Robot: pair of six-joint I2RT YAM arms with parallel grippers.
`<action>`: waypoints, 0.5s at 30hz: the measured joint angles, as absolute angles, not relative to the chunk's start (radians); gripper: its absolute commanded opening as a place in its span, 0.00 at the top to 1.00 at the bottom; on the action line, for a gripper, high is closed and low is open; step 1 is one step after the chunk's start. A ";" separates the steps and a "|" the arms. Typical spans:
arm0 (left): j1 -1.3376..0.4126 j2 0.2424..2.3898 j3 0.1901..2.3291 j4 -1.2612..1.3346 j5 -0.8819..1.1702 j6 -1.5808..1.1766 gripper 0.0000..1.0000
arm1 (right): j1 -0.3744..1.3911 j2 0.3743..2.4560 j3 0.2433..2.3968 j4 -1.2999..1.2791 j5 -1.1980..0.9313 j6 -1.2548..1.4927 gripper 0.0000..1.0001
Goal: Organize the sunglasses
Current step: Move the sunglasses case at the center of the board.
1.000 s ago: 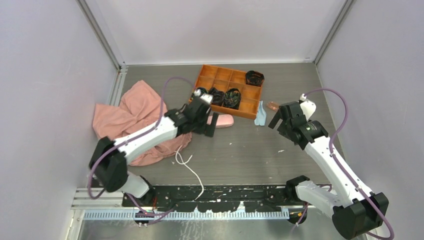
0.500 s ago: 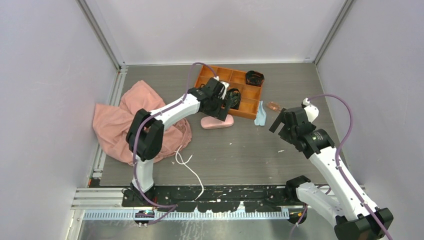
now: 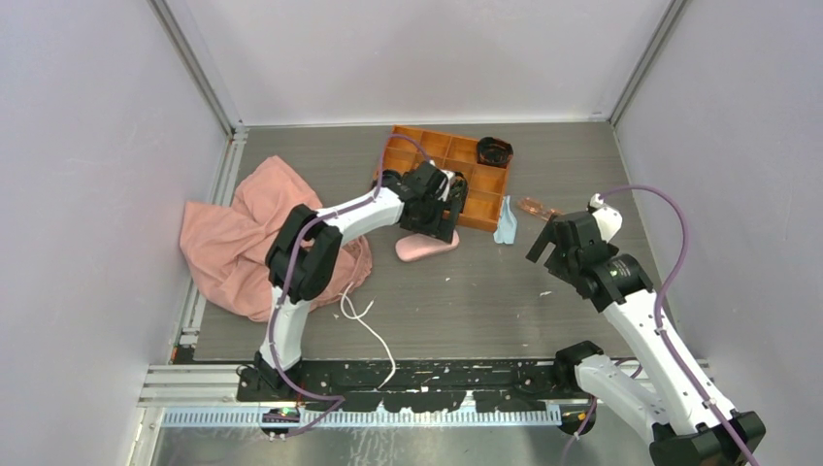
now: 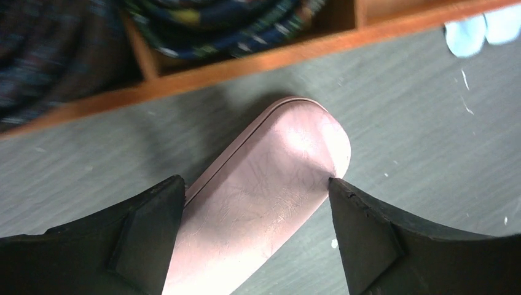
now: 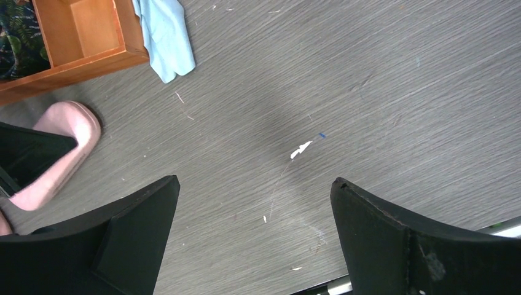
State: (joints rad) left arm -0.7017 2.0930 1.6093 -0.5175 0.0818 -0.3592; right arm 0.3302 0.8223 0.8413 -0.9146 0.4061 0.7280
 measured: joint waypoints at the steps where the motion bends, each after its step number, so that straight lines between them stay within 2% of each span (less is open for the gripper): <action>1: -0.710 2.091 1.600 -0.514 0.095 -0.356 0.13 | 0.330 0.820 0.841 -0.914 0.406 0.728 0.00; 6: -0.755 2.024 1.490 -0.493 0.219 -0.336 0.13 | 0.330 0.824 0.841 -0.913 0.386 0.720 0.00; 15: -0.768 1.716 1.295 -0.505 0.385 -0.353 0.11 | 0.336 0.854 0.833 -0.857 0.212 0.713 0.03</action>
State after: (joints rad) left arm -0.7677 1.7157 1.2945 -0.5045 0.3855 -0.3531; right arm 0.3363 0.8536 0.8326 -0.8566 0.2123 0.7128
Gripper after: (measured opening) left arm 0.889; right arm 0.995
